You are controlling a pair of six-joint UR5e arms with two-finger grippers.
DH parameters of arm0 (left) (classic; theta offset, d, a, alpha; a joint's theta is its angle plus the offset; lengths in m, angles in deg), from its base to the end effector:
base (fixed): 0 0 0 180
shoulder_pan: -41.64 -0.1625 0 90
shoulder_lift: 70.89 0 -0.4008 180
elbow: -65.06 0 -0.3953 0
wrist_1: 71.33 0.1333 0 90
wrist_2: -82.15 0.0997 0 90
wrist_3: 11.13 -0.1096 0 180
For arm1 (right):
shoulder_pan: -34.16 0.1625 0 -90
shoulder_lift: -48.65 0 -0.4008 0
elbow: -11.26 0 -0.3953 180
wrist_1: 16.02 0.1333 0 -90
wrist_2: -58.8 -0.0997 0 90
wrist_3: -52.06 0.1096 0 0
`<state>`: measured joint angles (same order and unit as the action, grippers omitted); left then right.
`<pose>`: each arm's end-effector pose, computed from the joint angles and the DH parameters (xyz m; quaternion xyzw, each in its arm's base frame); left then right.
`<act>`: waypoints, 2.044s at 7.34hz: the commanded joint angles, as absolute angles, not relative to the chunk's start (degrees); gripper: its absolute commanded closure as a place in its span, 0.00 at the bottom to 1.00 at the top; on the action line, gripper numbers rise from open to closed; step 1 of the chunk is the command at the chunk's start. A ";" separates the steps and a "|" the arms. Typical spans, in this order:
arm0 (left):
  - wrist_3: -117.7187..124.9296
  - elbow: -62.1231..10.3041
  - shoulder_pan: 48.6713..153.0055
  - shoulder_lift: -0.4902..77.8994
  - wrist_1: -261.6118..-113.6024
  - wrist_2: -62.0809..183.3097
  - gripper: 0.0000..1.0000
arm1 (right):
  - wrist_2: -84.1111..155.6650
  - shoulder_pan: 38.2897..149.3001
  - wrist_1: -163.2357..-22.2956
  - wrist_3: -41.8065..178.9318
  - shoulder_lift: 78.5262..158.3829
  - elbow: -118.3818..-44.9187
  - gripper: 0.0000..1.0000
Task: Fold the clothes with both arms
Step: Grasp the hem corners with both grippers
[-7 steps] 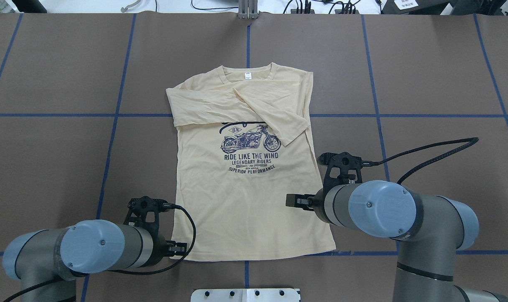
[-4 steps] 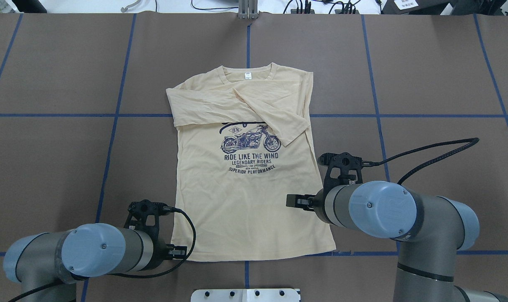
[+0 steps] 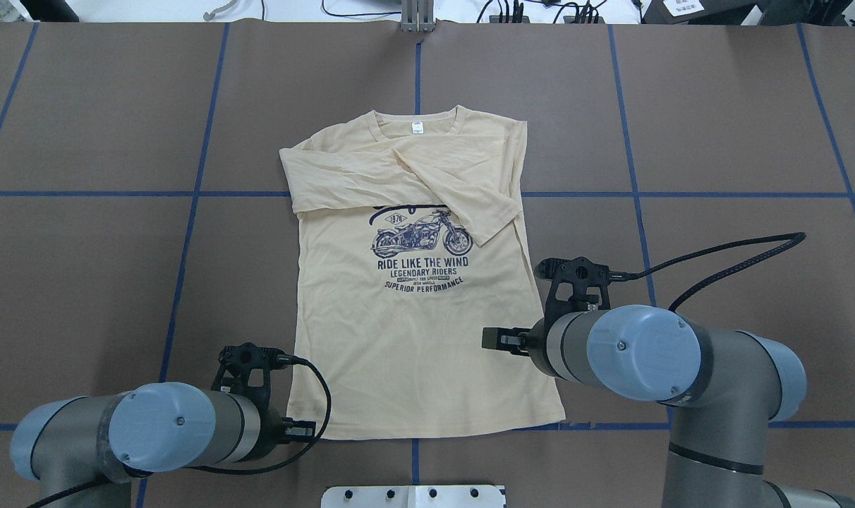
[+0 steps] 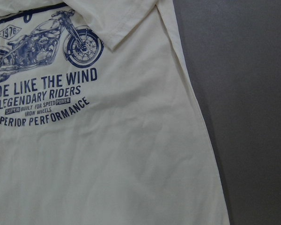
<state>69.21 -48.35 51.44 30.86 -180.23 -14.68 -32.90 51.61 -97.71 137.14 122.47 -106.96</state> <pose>0.5229 -0.2124 0.3104 0.0244 0.4561 0.0260 0.8892 -0.4778 -0.2865 0.2579 0.0731 -0.4380 0.0912 0.8913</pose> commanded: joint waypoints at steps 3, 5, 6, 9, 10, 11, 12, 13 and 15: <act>69.29 -48.32 51.49 30.54 -180.14 -14.71 1.00 | -32.61 51.48 -97.67 137.23 122.48 -107.04 0.00; 69.21 -49.19 51.49 30.71 -180.14 -14.79 1.00 | -31.13 49.39 -97.50 138.27 123.96 -106.96 0.00; 69.12 -49.37 51.57 31.23 -180.14 -14.88 1.00 | -29.11 46.85 -96.88 142.20 125.62 -106.96 0.00; 69.21 -49.81 51.49 31.33 -180.14 -14.88 1.00 | -23.31 41.38 -97.67 142.76 128.17 -106.52 0.11; 69.12 -49.81 51.49 31.33 -180.14 -14.97 1.00 | -22.86 40.67 -97.67 142.68 129.41 -106.60 0.15; 69.12 -49.81 51.49 31.33 -180.14 -14.97 1.00 | -22.85 40.41 -98.10 142.68 129.51 -106.69 0.22; 69.12 -49.81 51.49 31.33 -180.14 -14.97 1.00 | -22.85 40.32 -100.46 142.68 129.42 -107.48 0.26; 69.03 -49.81 51.49 31.33 -180.14 -14.97 1.00 | -22.85 40.32 -101.26 142.68 129.42 -108.35 0.33; 68.94 -49.81 51.49 31.33 -180.14 -14.97 1.00 | -22.85 40.14 -101.62 142.68 129.42 -108.36 0.47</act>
<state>68.99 -49.81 51.49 31.33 -180.14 -14.97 -22.86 40.25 -101.30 142.68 129.41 -108.25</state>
